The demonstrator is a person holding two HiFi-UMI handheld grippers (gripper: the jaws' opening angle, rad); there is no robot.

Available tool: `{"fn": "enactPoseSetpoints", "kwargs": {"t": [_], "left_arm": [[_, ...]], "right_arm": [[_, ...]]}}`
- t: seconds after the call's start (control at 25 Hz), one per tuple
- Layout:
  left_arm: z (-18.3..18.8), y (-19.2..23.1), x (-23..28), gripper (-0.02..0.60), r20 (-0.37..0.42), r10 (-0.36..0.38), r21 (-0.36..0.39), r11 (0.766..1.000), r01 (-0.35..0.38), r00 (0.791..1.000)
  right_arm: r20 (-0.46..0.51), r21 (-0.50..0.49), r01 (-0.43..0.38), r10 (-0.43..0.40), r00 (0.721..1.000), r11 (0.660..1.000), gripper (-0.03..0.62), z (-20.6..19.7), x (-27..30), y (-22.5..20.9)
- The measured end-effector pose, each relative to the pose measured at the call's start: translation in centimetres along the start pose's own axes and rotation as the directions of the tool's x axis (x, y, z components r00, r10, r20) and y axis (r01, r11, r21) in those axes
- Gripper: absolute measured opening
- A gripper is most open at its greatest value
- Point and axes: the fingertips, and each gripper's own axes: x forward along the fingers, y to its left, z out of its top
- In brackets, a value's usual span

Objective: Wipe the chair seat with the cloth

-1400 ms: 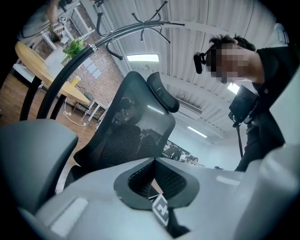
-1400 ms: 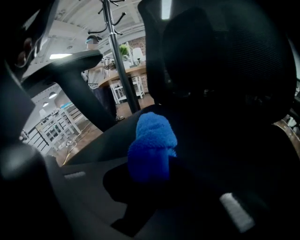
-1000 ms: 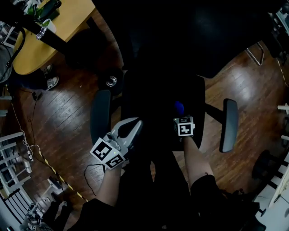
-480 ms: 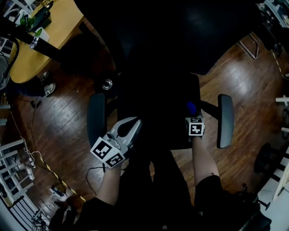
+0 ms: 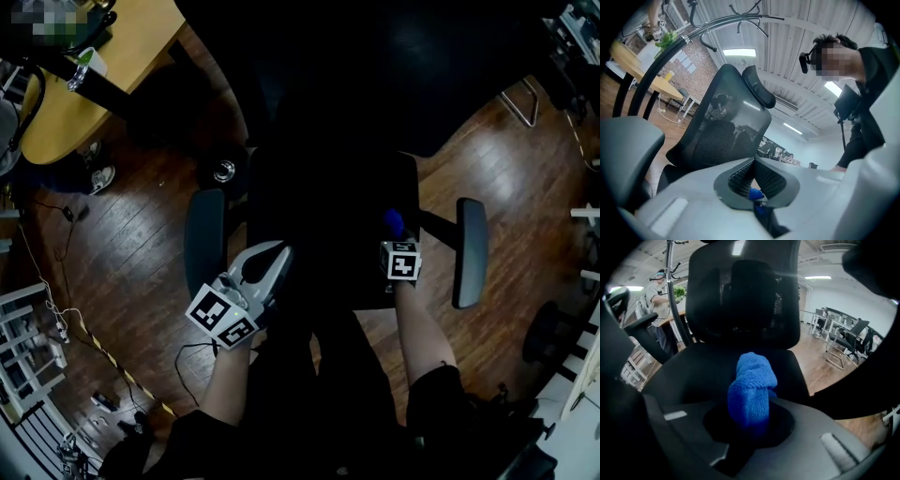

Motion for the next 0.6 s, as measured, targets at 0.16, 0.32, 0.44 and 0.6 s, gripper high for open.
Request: {"fn": "enactPoseSetpoints", "kwargs": {"t": [0.16, 0.32, 0.44, 0.6], "left_arm": [[0.2, 0.3, -0.9, 0.000, 0.015, 0.022, -0.003, 1.000, -0.022, 1.000], [1.0, 0.5, -1.9, 0.000, 0.059, 0.031, -0.029, 0.999, -0.029, 0.998], [1.3, 0.2, -2.4, 0.000, 0.069, 0.040, -0.023, 0.999, -0.039, 0.997], [1.5, 0.2, -3.0, 0.000, 0.085, 0.057, -0.032, 0.998, -0.055, 0.995]], "right_arm": [[0.031, -0.066, -0.158, 0.160, 0.987, 0.985, 0.038, 2.2, 0.6, 7.9], [0.008, -0.076, -0.310, 0.311, 0.950, 0.948, 0.038, 2.4, 2.0, 16.7], [-0.006, -0.117, -0.387, 0.389, 0.921, 0.915, 0.038, 2.8, 2.0, 22.8], [-0.057, -0.129, -0.467, 0.464, 0.884, 0.875, 0.038, 1.1, 2.4, 29.2]]}}
